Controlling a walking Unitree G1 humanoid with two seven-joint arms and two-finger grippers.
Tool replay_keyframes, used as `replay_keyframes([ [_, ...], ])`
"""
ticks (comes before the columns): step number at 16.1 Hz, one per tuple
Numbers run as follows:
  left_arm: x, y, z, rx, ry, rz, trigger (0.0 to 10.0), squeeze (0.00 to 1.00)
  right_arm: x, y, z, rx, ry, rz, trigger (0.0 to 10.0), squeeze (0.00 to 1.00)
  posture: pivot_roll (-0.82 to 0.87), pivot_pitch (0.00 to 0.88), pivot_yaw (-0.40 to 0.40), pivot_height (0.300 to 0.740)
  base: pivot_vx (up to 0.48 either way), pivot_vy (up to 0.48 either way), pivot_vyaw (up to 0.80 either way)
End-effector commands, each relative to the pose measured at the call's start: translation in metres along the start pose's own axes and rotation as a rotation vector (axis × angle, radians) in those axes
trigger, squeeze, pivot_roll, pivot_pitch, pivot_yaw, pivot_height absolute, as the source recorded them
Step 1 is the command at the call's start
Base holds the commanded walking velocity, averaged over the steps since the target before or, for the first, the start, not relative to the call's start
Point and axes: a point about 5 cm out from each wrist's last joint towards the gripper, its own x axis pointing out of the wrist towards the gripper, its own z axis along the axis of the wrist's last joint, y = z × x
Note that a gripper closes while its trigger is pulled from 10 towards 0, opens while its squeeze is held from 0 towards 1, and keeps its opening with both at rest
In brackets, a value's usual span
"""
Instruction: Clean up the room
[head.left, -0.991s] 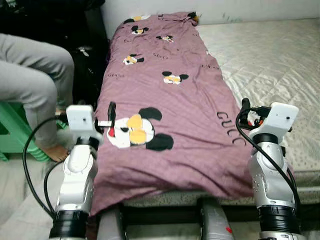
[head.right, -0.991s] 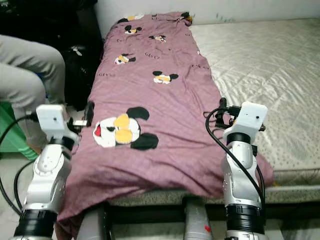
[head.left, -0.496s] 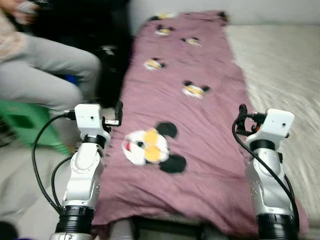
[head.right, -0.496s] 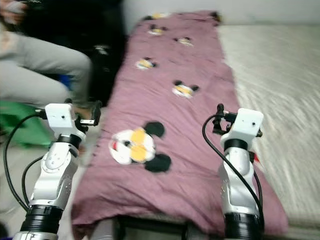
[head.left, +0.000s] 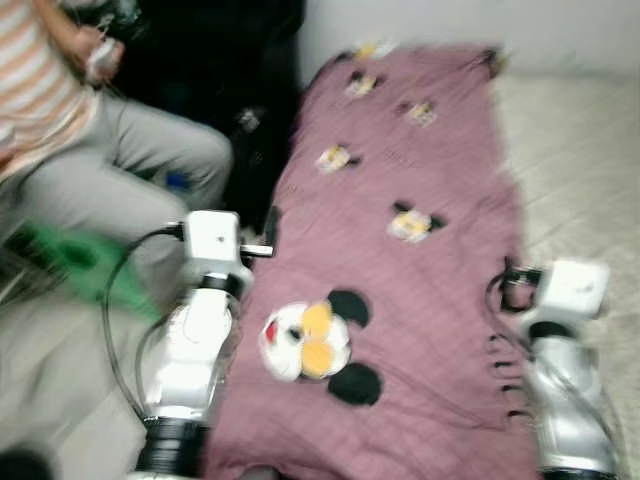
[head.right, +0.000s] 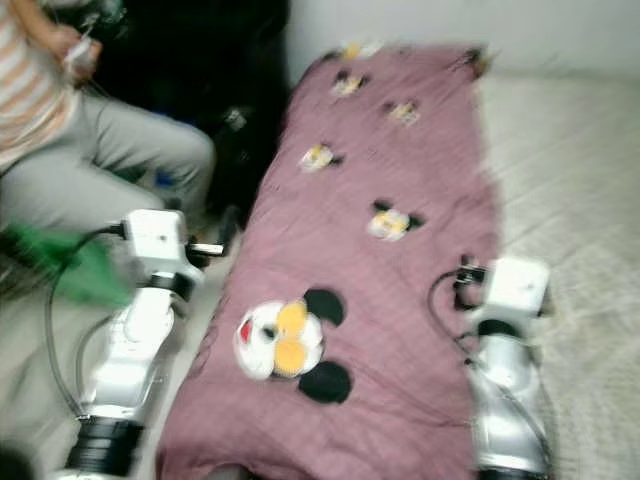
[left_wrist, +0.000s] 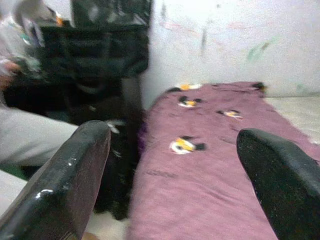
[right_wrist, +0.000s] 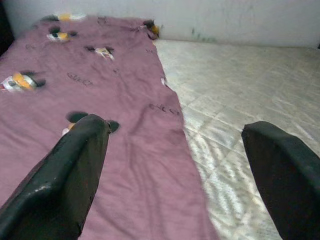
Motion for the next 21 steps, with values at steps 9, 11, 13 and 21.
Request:
replay_keyframes([
  [9,-0.004,0.003,-0.006,0.020,0.037,0.033,10.0,0.00,0.008,0.023,0.027,-0.006,-0.118,0.074,10.0,0.00,-0.13,0.000,0.072,0.740,0.000,0.000,0.00],
  [11,-0.001,-0.001,-0.003,0.026,0.033,0.024,10.0,0.00,0.015,0.030,0.034,0.006,-0.134,0.094,10.0,0.00,-0.13,0.000,0.070,0.740,0.000,0.000,0.00],
  [13,0.001,-0.003,0.000,0.032,0.020,0.014,10.0,0.00,0.019,0.036,0.039,0.009,-0.145,0.113,10.0,0.00,-0.12,0.000,0.066,0.740,0.000,0.000,0.00],
  [21,-0.008,-0.013,-0.005,0.011,0.030,-0.011,10.0,0.00,0.012,0.053,0.036,0.020,-0.144,0.178,10.0,0.00,-0.13,0.000,0.063,0.740,0.000,0.000,0.00],
])
